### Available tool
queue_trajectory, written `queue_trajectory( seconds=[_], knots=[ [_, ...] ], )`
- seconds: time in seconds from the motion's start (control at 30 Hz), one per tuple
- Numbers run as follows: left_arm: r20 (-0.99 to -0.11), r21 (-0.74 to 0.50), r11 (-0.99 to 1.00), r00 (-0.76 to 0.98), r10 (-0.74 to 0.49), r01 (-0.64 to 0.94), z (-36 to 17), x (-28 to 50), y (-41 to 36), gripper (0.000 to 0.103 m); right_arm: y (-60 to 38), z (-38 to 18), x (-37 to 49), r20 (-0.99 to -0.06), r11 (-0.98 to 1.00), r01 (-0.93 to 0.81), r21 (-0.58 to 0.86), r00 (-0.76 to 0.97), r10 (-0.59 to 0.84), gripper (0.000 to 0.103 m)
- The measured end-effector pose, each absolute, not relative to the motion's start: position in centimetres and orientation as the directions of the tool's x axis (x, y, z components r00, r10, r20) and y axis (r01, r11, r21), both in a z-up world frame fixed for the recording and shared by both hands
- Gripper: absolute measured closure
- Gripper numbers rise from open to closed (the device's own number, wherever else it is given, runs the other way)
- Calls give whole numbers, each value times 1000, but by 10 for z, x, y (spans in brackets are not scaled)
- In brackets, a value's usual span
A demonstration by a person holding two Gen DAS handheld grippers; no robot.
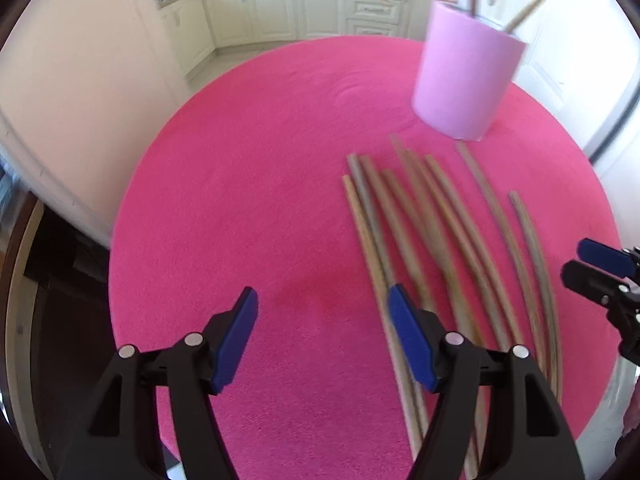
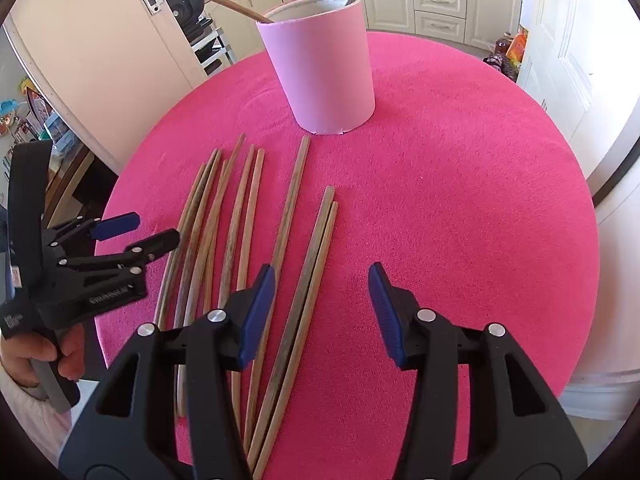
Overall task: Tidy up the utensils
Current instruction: 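Lower the left tool to the pile and pinch another chopstick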
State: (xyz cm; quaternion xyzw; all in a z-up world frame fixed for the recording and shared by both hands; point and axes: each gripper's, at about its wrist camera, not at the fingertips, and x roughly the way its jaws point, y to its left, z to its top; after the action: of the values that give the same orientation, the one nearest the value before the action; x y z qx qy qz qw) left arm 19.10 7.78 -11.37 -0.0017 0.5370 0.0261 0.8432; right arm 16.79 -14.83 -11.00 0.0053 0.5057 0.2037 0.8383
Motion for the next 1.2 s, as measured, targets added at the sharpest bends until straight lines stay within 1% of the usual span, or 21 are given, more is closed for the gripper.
queue_trajectory(
  seconds=[0.13,0.2,0.23,0.27,0.3,0.33,0.37,0.4,0.47,0.5,0.53,0.6,0.63,0.73,0.8,0.93,0.97,1.1,1.2],
  knots=[
    [-906,13,998,421,35,-56,-113,188,82,36,-143,-113,170,-858,917,-342,205,388,336,55],
    [-907,19,999,420,36,-43,-113,187,78,36,-140,-114,171,-866,916,-349,199,375,331,58],
    [-910,14,999,413,28,-38,-117,195,76,40,-137,-114,172,-871,916,-352,191,369,324,65],
    [-915,0,1000,403,12,-30,-119,197,74,44,-136,-115,172,-876,917,-354,187,363,318,69],
    [-913,23,999,406,34,-31,-120,197,69,45,-134,-116,172,-880,917,-356,182,358,313,69],
    [-912,35,999,408,43,-28,-125,198,70,48,-133,-116,173,-884,917,-359,173,355,305,70],
    [-911,33,999,410,40,-23,-124,198,69,51,-132,-117,172,-889,918,-363,161,351,295,73],
    [-912,26,1000,410,30,-17,-124,198,68,55,-132,-117,172,-890,918,-363,159,350,293,74],
    [-912,20,1000,410,22,-9,-124,201,68,59,-133,-118,172,-895,920,-363,146,348,279,78],
    [-912,12,1000,410,14,-7,-124,200,71,62,-135,-118,172,-896,921,-362,143,348,275,78],
    [-911,7,1000,412,11,-11,-124,201,72,68,-136,-119,172,-898,922,-361,139,347,271,78],
    [-910,1,1000,414,11,-25,-123,201,78,75,-139,-121,172,-904,925,-356,132,340,260,81],
    [-910,-2,1000,414,11,-30,-123,203,78,77,-139,-123,172,-907,925,-357,133,332,259,81],
    [-911,3,999,413,16,-32,-122,205,77,81,-137,-123,171,-909,923,-364,126,331,255,82],
    [-911,7,1000,412,19,-30,-122,206,75,83,-131,-124,171,-914,918,-379,119,319,250,85],
    [-910,2,999,414,16,-34,-123,208,77,88,-117,-127,169,-922,910,-412,42,336,194,88],
    [-910,-2,999,414,14,-37,-123,207,78,89,-117,-127,170,-922,910,-413,34,339,189,91],
    [-907,-42,998,421,-14,-56,-122,206,84,95,-122,-126,173,-916,912,-409,40,349,197,98],
    [-902,-83,994,430,-46,-69,-121,206,94,97,-129,-125,173,-905,917,-394,56,368,214,98]
  ],
)
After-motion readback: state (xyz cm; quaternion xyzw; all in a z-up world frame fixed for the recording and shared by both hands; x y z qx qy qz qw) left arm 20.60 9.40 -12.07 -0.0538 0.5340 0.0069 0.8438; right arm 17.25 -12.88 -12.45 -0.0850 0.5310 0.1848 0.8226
